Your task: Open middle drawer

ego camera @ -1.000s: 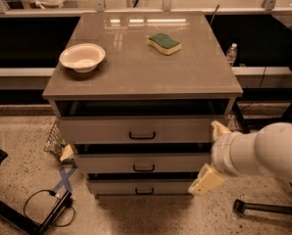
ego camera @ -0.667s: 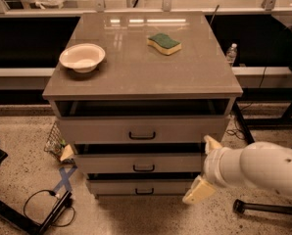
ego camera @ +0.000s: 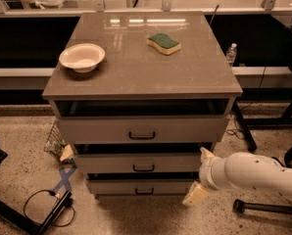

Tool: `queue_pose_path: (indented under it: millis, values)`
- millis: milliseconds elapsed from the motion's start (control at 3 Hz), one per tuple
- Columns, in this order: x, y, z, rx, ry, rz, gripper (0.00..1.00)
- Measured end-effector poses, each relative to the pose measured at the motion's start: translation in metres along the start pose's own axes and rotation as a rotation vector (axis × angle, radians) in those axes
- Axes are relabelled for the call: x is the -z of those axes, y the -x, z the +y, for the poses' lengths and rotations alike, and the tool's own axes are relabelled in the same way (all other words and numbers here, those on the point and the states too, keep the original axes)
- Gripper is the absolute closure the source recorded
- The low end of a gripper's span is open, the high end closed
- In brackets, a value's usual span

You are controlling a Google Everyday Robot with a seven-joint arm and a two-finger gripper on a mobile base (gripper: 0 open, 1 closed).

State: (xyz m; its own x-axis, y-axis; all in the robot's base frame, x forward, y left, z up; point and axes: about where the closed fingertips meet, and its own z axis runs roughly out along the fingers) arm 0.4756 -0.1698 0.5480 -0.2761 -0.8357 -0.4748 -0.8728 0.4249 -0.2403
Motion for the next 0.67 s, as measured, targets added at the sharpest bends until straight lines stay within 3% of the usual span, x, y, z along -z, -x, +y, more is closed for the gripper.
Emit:
queue_pose_path:
  millis: [333,667]
  values:
    - [0.0,0.0,0.0,0.0,0.0,0.0,0.0]
    - [-0.02,0.009,0.003,0.011,0.013,-0.001,0.0]
